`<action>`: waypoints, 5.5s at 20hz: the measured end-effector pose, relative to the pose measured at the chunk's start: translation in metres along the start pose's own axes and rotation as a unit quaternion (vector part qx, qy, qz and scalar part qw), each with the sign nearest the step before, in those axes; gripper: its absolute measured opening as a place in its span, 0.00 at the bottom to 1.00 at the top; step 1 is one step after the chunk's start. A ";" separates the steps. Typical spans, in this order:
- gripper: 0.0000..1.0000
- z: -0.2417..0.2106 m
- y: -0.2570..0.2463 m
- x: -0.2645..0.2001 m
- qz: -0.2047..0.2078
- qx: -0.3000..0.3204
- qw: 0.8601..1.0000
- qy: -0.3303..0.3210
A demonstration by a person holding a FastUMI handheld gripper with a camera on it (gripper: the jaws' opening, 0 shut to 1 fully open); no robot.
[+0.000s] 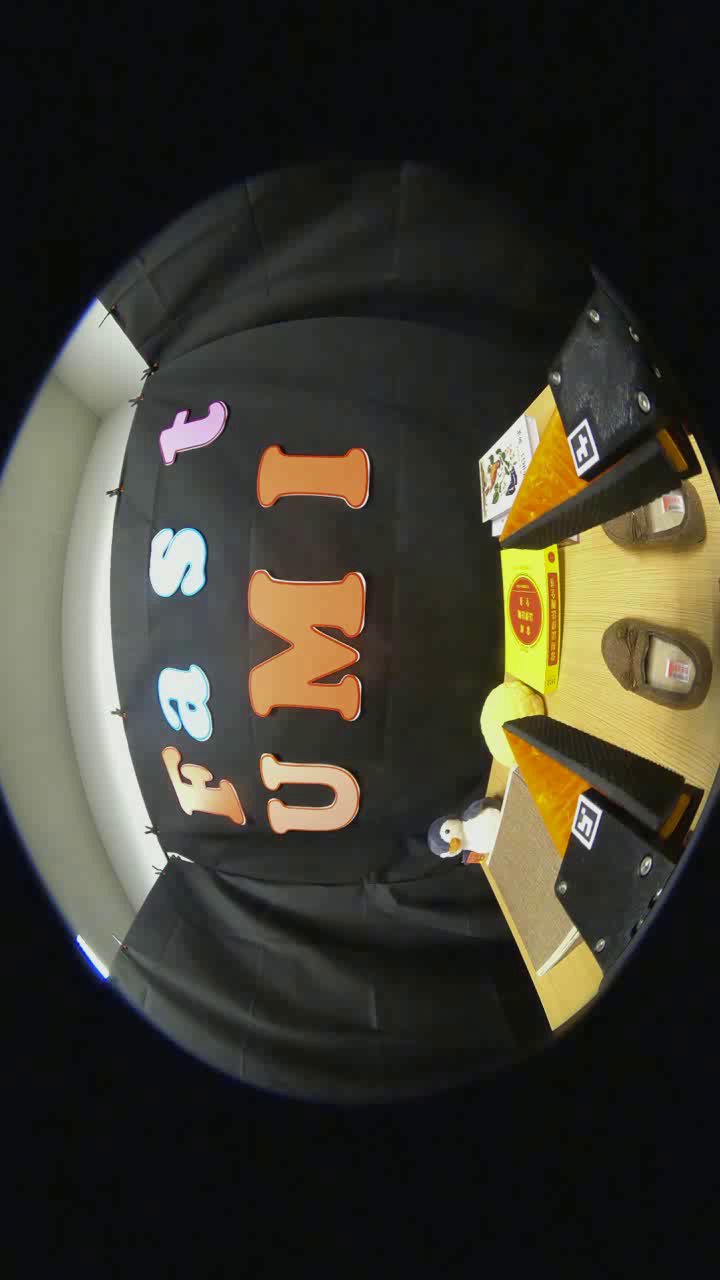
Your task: Open the storage box then place both shoes into the box .Put the left shoe in first, then the right shoe, with the right side of both shoes facing outward in a uniform manner.
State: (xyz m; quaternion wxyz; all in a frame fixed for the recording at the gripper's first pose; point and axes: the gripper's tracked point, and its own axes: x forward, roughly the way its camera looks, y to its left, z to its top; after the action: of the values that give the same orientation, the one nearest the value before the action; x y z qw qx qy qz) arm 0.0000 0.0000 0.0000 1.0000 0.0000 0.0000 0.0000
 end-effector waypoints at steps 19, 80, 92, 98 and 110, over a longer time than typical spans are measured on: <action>1.00 -0.031 0.014 -0.003 0.029 0.053 0.997 0.046; 0.00 -0.081 0.212 0.026 0.276 0.486 0.771 0.306; 0.00 0.040 0.353 0.029 0.361 0.398 0.805 0.252; 0.05 0.041 0.423 0.032 0.362 0.378 0.811 0.262; 0.98 -0.010 0.407 0.037 0.310 0.286 0.859 0.290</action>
State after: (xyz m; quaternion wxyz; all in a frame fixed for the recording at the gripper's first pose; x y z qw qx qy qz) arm 0.0366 0.4069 -0.0101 0.8594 0.2858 0.2896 0.3097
